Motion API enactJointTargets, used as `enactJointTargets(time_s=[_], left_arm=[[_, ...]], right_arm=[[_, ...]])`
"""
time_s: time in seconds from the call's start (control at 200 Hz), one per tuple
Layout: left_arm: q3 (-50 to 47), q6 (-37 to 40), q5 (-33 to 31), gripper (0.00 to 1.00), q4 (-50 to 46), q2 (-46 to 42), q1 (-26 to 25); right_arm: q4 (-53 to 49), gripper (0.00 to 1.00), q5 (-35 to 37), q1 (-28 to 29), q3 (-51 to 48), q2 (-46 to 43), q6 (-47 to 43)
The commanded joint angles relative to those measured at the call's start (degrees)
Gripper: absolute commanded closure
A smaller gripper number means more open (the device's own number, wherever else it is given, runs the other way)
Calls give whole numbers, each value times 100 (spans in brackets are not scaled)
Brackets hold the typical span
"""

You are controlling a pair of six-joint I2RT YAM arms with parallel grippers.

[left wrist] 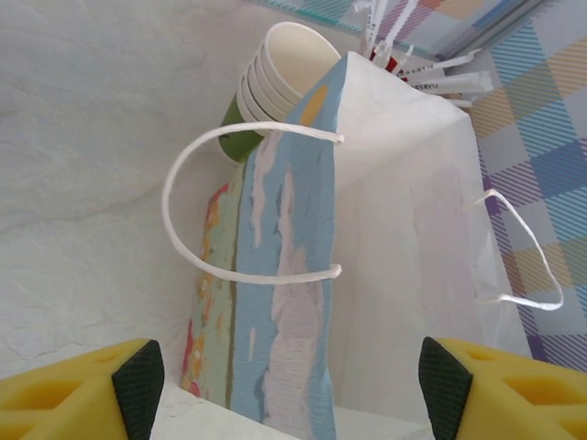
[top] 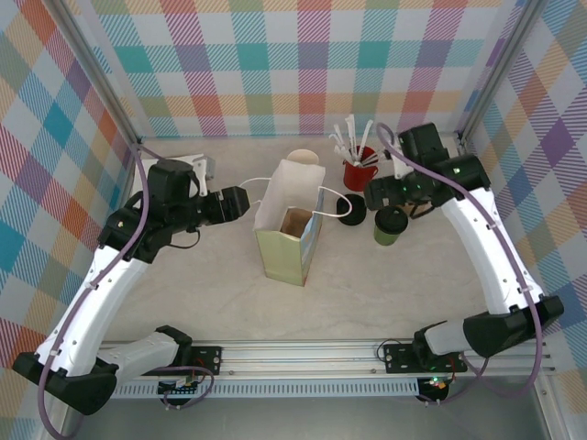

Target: Pack the takeout coffee

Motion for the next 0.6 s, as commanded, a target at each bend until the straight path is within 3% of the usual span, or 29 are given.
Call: enactJointTargets(time_s=[0.0,0.16,0.595], left_arm=[[9,156,-316,21,95,-106,-17],[-149,96,-519,0,162,-234,-18],[-355,133,-505,0,125,-260,-18]], right_arm=[[-40,0,-405,-348,-588,-283,413],[23,0,-481,-823,-1333,-177,377],[150,0,-747,-980,-1787,1098,317]])
